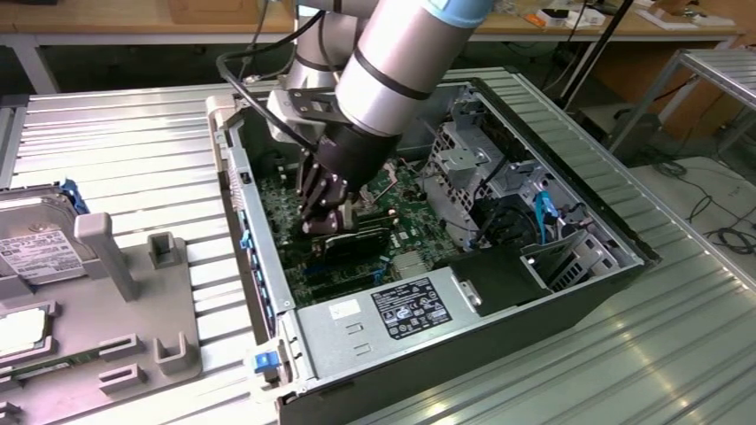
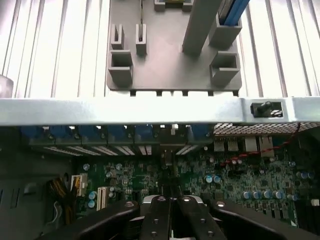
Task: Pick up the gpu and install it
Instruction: 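Press down on the gpu until it lock into place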
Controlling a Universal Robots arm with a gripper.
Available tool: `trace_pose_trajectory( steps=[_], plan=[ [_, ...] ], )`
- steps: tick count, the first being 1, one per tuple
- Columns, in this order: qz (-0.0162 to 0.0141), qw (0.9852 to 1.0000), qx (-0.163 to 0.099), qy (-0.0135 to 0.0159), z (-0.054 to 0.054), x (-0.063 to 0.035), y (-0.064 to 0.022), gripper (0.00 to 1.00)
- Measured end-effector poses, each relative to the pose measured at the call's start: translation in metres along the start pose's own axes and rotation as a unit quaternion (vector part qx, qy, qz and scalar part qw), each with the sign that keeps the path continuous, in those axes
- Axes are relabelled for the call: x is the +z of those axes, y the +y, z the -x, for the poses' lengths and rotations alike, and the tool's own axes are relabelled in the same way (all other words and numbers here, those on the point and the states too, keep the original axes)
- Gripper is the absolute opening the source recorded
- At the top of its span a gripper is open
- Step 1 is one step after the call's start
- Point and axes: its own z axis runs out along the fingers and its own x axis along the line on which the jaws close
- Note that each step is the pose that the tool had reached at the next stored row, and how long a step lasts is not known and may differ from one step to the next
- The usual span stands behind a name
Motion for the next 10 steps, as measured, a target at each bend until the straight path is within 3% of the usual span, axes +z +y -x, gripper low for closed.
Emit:
trace_pose_trajectory(
  steps=[4, 5, 6, 10],
  plan=[
    [0.0375, 0.9993, 0.001, 0.0003, 0.0, 0.0005, 0.0018, 0.11],
    [0.0435, 0.9991, 0.001, 0.0004, -0.0001, 0.0004, 0.0023, 0.11],
    [0.0468, 0.9989, 0.001, 0.0004, 0.0, 0.0003, 0.0037, 0.11],
    [0.0475, 0.9989, 0.001, 0.0003, -0.0001, 0.0014, 0.0061, 0.11]
  ],
)
